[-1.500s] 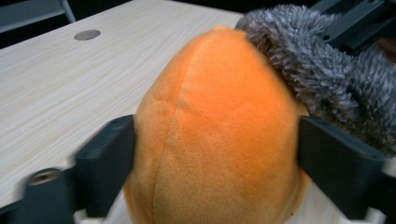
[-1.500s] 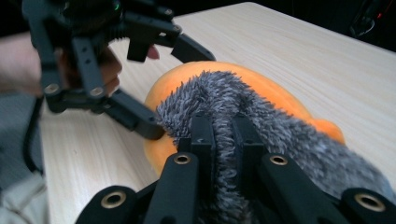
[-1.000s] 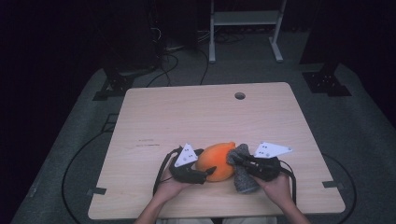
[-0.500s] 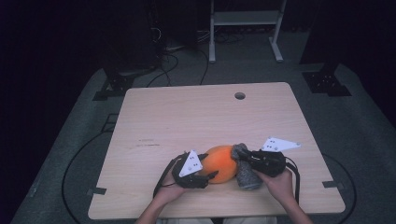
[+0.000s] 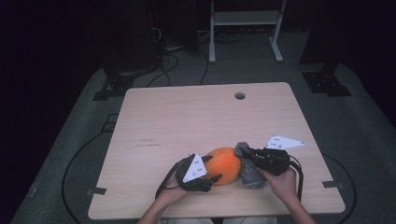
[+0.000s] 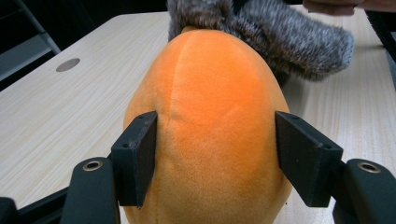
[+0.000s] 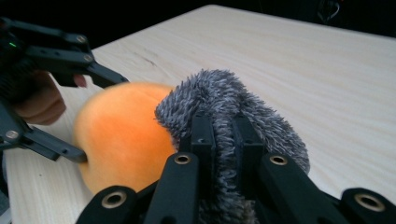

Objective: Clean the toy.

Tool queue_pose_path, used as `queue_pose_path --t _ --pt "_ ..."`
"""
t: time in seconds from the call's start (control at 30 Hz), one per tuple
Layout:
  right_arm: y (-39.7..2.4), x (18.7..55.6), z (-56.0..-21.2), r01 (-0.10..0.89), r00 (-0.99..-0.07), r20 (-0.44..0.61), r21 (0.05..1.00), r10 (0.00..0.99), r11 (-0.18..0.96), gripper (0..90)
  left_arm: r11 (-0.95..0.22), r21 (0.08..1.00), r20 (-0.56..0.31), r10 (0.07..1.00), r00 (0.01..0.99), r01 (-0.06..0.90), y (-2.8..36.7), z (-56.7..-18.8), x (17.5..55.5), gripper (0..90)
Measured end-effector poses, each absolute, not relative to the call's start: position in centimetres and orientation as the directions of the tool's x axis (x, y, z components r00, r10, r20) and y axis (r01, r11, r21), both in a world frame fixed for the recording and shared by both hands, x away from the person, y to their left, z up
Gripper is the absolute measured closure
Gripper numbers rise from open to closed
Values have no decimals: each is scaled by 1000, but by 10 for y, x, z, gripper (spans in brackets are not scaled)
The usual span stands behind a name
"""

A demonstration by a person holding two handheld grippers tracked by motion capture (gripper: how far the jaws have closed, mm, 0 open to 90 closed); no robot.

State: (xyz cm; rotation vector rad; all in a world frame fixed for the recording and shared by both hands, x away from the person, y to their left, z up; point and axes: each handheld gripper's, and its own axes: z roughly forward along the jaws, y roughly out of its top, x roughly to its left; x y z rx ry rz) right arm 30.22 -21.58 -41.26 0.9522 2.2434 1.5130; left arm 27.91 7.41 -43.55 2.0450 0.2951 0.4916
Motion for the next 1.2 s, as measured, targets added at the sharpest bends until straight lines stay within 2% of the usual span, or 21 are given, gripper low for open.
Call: queue_pose_path --t 0.13,0.17,0.2,0.23,0.3,0.33,0.37,0.43,0.47,0.57,0.63,0.73,0.8,0.87,0.9,0.93,0.97,1.03,1.1,1.13,1.2 --pt "-210 296 -406 324 -776 109 914 622 244 811 -466 884 184 396 900 25 77 -435 280 289" --pt "-203 297 -410 328 -788 107 907 606 266 810 -432 900 145 423 895 58 80 -434 283 159" --pt "-203 298 -411 333 -793 121 907 598 259 810 -388 909 53 465 884 150 86 -433 292 110" --pt "-203 298 -412 335 -793 124 906 596 258 810 -388 909 53 465 884 150 86 -433 292 88" --pt "-206 299 -413 342 -788 130 905 601 253 810 -399 888 -28 446 894 227 91 -439 301 132" --pt "-206 299 -413 342 -788 130 905 601 253 810 -399 888 -28 446 894 227 91 -439 301 183" --pt "-208 300 -414 347 -784 132 904 607 251 810 -400 891 -20 438 899 215 91 -440 299 183" --pt "-218 307 -418 401 -746 160 883 647 245 811 -404 892 -6 435 900 202 89 -439 296 270" --pt "-222 308 -418 412 -732 162 879 662 240 811 -418 892 30 438 899 174 87 -438 294 296" --pt "-226 306 -415 403 -731 166 888 662 222 811 -421 897 80 456 886 136 86 -436 290 345" --pt "-219 298 -402 341 -762 134 915 634 216 811 -439 893 125 445 887 95 83 -434 288 378" --pt "-212 296 -399 322 -776 112 916 620 238 811 -471 881 175 415 893 46 79 -435 282 387" --pt "-208 298 -405 330 -775 93 903 625 275 811 -471 881 157 400 903 56 80 -436 283 380" --pt "-214 304 -413 376 -764 151 894 627 242 811 -444 893 111 379 919 75 82 -436 285 354" --pt "-218 306 -416 392 -755 168 891 634 231 812 -412 905 58 357 932 102 84 -436 288 317" --pt "-222 307 -419 411 -748 195 887 634 212 811 -378 912 -15 351 936 157 87 -437 294 215" --pt "-222 306 -419 412 -750 196 886 631 214 811 -368 910 -48 361 931 190 87 -438 298 163" --pt "-221 304 -418 396 -768 194 893 610 215 811 -411 883 -51 397 916 227 85 -441 301 86" --pt "-220 303 -417 389 -769 181 894 613 224 811 -422 878 -53 382 923 225 84 -443 301 104" --pt "-220 304 -416 387 -759 160 890 630 240 812 -422 889 5 395 919 176 84 -442 297 239" --pt "-223 305 -415 392 -731 148 890 666 233 812 -424 890 22 405 914 166 83 -440 296 313"
